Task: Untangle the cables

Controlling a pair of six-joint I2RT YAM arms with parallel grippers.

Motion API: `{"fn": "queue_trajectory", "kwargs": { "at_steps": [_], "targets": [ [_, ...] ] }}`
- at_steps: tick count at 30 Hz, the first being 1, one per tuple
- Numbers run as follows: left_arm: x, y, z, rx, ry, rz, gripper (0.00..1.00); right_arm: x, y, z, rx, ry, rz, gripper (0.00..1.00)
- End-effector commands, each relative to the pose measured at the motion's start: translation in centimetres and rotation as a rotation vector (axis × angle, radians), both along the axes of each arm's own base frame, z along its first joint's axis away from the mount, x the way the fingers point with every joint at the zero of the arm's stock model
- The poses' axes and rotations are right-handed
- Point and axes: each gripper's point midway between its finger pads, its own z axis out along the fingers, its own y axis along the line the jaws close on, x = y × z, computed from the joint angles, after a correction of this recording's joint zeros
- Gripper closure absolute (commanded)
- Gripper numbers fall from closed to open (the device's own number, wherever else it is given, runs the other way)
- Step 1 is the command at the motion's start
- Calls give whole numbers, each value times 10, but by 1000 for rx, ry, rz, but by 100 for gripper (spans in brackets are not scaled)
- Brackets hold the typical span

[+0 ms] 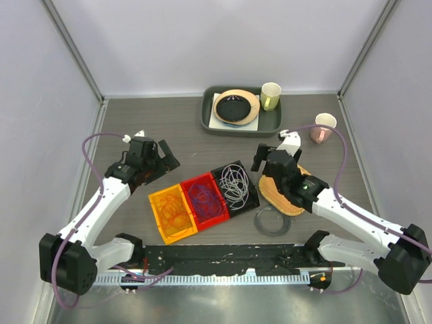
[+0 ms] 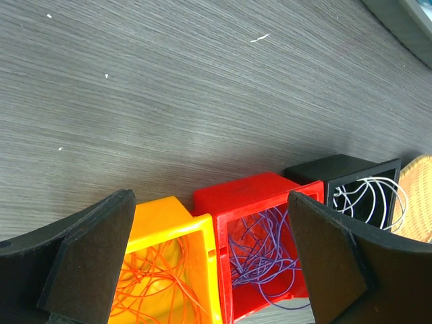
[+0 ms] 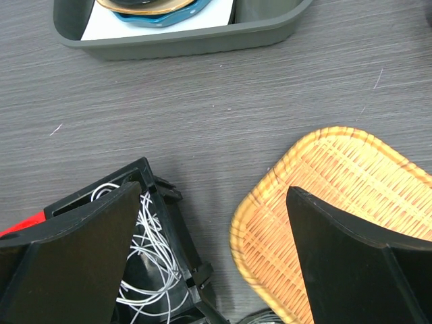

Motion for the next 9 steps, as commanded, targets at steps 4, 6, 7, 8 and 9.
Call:
{"fn": "queue_trajectory", "kwargs": {
  "at_steps": [4, 6, 7, 8, 9],
  "targets": [
    [6, 2, 12, -1, -34, -4, 0, 3, -5, 21, 61, -85, -37, 5],
    [7, 1, 12, -5, -33, -5, 0, 3, -6, 23, 67, -91, -42, 5],
    [7, 1, 12, -6, -33, -6, 0, 3, -6, 25, 70, -96, -42, 5],
    [7, 0, 12, -7, -31, -9, 0, 3, -7, 24, 68, -96, -44, 5],
    [7, 0, 12, -7, -31, -9, 0, 3, -8, 25, 65, -98, -53, 5]
  ]
}}
